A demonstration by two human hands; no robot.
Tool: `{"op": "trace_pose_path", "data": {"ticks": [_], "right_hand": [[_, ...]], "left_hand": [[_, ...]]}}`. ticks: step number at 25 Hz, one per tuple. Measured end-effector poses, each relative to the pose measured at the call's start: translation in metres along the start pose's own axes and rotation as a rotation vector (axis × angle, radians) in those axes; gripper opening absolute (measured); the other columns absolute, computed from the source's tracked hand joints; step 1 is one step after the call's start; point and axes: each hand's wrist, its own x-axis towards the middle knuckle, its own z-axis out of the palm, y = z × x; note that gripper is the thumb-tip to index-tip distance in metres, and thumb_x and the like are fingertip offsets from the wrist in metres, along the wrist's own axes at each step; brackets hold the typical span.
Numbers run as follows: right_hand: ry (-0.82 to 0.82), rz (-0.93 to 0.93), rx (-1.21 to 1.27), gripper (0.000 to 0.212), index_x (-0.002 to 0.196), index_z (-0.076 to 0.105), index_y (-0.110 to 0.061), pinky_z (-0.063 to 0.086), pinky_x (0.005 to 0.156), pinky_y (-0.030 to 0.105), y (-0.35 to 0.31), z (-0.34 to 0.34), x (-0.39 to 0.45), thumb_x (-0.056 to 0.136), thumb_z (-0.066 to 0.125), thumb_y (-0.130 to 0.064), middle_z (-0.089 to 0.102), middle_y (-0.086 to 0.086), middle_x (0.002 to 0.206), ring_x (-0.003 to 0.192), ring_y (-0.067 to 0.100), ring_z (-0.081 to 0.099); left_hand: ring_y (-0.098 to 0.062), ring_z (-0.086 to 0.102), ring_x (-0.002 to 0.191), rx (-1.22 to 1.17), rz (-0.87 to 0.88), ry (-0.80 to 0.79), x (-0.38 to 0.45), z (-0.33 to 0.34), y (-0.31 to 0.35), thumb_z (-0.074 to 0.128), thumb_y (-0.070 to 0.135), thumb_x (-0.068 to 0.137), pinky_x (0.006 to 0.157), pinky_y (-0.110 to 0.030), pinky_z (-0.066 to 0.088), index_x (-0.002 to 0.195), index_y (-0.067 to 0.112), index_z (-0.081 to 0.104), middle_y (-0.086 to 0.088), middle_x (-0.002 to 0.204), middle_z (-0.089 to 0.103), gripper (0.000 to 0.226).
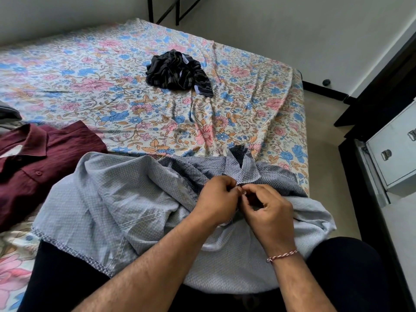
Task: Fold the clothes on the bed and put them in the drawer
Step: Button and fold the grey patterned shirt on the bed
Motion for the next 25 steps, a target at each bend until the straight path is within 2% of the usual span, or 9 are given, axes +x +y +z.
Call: {"op": "trace_pose_path", "data": {"ticks": [3,7,9,13,16,18,21,22,25], "right_hand": [[0.064,0.144,0.151,0.021,0.097,0.08,-0.016,0.055,0.081,0.016,0.001,0.001,0.0,0.081,0.083,-0.004,0.076,-0.008,0.093,0.085,0.004,0.071],[0.106,0.611,0.71,0.016,0.089,0.078,-0.017,0.063,0.073,0.037,-0.003,0.012,-0.004,0.087,0.079,-0.002,0.079,0.007,0.086,0.08,0.027,0.075],[0.093,0.583,0.611,0.005,0.089,0.077,-0.017,0.064,0.069,0.038,0.001,0.012,-0.002,0.09,0.077,-0.013,0.078,0.005,0.082,0.076,0.027,0.074],[-0.078,0.213,0.036,0.028,0.101,0.06,-0.019,0.05,0.07,0.039,0.009,0.011,0.0,0.099,0.048,-0.044,0.064,-0.006,0.089,0.082,0.017,0.06],[-0.042,0.252,0.035,0.03,0.086,0.047,-0.021,0.042,0.067,0.042,0.011,0.012,0.0,0.104,0.038,-0.043,0.054,-0.004,0.08,0.077,0.019,0.05],[-0.014,0.334,0.154,0.032,0.082,0.046,-0.02,0.044,0.063,0.044,0.014,0.003,0.003,0.105,0.041,-0.042,0.054,-0.004,0.072,0.069,0.017,0.051],[-0.187,0.385,0.385,0.017,0.09,0.059,-0.022,0.052,0.07,0.034,0.021,-0.018,0.007,0.106,0.055,-0.028,0.065,-0.005,0.078,0.075,0.009,0.061],[-0.291,0.387,0.406,0.004,0.098,0.064,-0.025,0.054,0.077,0.029,0.023,-0.022,0.007,0.102,0.063,-0.026,0.069,-0.009,0.087,0.084,0.006,0.065],[-0.345,0.265,0.106,0.016,0.099,0.072,-0.032,0.055,0.077,0.024,0.034,-0.022,-0.002,0.089,0.078,-0.022,0.073,-0.018,0.092,0.088,-0.003,0.067]], "left_hand": [[-0.017,0.051,0.059,-0.397,-0.152,-0.062,-0.005,0.001,0.006,0.063,0.012,0.102,0.056,-0.028,0.043,0.081,0.005,0.065,-0.005,0.065,0.056,0.023],[-0.014,0.062,0.063,-0.739,-0.26,-0.103,-0.015,0.009,0.013,0.06,0.009,0.104,0.06,-0.029,0.057,0.082,0.009,0.064,-0.003,0.067,0.062,0.023],[-0.017,0.059,0.068,-0.656,-0.205,-0.053,-0.016,0.013,0.009,0.063,0.013,0.103,0.063,-0.031,0.054,0.084,0.011,0.065,-0.004,0.07,0.062,0.02],[-0.007,0.051,0.061,-0.219,0.044,0.022,-0.008,0.006,0.009,0.062,0.022,0.104,0.057,-0.025,0.045,0.09,0.016,0.061,0.004,0.073,0.059,0.015],[-0.006,0.049,0.06,0.162,0.316,0.006,-0.008,0.003,0.009,0.06,0.031,0.102,0.059,-0.032,0.043,0.098,0.025,0.056,0.009,0.076,0.061,0.009],[-0.004,0.049,0.06,0.355,0.455,-0.111,-0.011,-0.003,0.013,0.062,0.033,0.098,0.057,-0.028,0.039,0.116,0.03,0.053,0.01,0.086,0.064,0.02],[0.003,0.047,0.061,0.6,0.547,-0.233,-0.007,-0.023,0.02,0.064,0.024,0.093,0.058,-0.016,0.033,0.144,0.032,0.044,0.008,0.102,0.064,0.055],[0.006,0.05,0.064,0.601,0.561,-0.224,-0.004,-0.03,0.022,0.063,0.019,0.093,0.062,-0.013,0.036,0.144,0.031,0.047,0.008,0.108,0.065,0.054],[0.003,0.058,0.089,0.554,0.604,-0.095,0.003,-0.045,0.02,0.063,0.013,0.095,0.086,-0.026,0.055,0.123,0.027,0.068,0.01,0.115,0.066,0.032]]}}
